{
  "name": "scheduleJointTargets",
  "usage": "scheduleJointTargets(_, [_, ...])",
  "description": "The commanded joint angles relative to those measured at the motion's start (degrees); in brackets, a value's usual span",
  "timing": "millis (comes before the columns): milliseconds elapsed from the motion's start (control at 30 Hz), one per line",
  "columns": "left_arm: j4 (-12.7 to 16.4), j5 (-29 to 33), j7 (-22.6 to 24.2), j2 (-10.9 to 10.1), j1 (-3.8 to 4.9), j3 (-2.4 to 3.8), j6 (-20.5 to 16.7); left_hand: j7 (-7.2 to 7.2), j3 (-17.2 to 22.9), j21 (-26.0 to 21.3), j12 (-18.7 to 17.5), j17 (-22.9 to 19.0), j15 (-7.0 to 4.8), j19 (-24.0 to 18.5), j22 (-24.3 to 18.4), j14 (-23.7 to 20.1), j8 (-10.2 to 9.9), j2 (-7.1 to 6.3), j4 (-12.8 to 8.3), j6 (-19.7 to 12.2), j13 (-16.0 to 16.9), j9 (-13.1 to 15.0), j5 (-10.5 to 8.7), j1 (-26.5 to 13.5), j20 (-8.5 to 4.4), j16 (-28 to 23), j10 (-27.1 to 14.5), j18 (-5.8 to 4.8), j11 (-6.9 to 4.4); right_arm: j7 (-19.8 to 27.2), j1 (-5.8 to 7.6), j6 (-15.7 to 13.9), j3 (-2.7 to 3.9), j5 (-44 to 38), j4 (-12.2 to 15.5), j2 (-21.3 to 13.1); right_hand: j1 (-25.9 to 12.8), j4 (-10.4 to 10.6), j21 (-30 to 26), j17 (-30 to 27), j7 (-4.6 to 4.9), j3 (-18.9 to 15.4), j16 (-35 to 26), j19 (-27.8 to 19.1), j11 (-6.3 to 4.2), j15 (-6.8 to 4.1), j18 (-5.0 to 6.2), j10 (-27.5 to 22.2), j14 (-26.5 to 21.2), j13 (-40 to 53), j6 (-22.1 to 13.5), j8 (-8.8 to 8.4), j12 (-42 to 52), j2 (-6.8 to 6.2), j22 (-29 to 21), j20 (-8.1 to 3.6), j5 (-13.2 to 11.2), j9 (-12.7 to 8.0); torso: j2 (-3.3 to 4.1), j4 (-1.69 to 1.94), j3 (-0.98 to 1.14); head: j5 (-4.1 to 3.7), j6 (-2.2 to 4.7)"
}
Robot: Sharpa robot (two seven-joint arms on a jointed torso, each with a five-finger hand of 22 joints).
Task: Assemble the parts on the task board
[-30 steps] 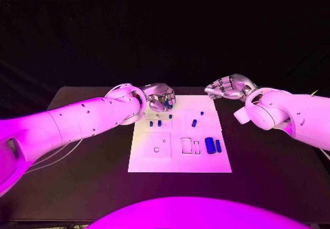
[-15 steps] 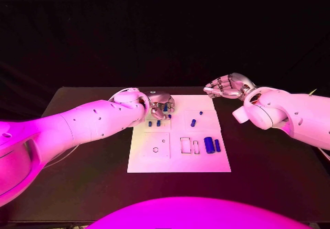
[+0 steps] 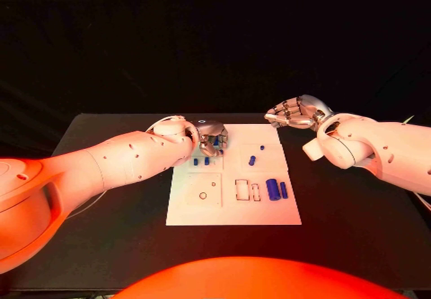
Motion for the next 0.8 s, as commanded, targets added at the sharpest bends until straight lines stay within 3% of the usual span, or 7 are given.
scheduleJointTargets(33, [-0.13,-0.65,-0.76,0.43,-0.04,0.03,0.98,-0.06,1.67,0.28,-1.0,0.87,0.0,0.23,0.15,0.2,-0.74,0.66,-0.4,0.32,-0.78,-0.67,-0.31,0.22,-0.02,1.16,1.24,0.31,-0.36,0.18,-0.01,0.09,0.02,-0.1,0.08,0.08,0.32,-1.05,0.32,-0.57,2.81,1.09,0.24,1.11,-0.01,-0.02,0.24,-0.17,0.67,-0.46,0.37,-0.6,-0.59,0.17,0.21,-0.04,-0.39,0.63,-0.02,0.02,0.02,-0.06,0.0])
scheduleJointTargets(300, [-1.4,-2.07,-2.32,1.28,-0.23,0.02,1.19,0.09,3.56,2.6,-2.09,0.99,-0.17,-0.28,1.98,0.36,-2.22,1.24,-1.46,2.33,-1.54,-1.12,-0.22,1.39,-0.34,2.74,2.47,0.3,-0.4,0.19,-0.01,0.14,0.02,-0.1,0.07,0.14,0.27,-1.03,0.32,-0.59,2.82,1.1,0.24,1.13,-0.01,-0.03,0.24,-0.17,0.68,-0.46,0.38,-0.6,-0.58,0.21,0.21,-0.04,-0.4,0.63,-0.04,0.02,0.07,-0.14,0.0])
scheduleJointTargets(800, [-2.63,-2.42,-2.3,2.33,-0.39,0.03,0.74,0.16,3.96,3.39,-2.55,0.8,-0.11,-0.68,2.64,0.37,-2.91,1.34,-1.54,2.66,-1.82,-1.3,-0.23,1.16,-0.32,3.12,2.89,0.28,-0.34,0.2,-0.01,0.34,0.02,-0.1,0.06,0.26,0.27,-1.03,0.32,-0.59,2.82,1.1,0.24,1.13,-0.01,-0.03,0.24,-0.17,0.68,-0.46,0.38,-0.6,-0.58,0.21,0.21,-0.04,-0.4,0.63,-0.03,0.07,0.1,-0.21,0.0])
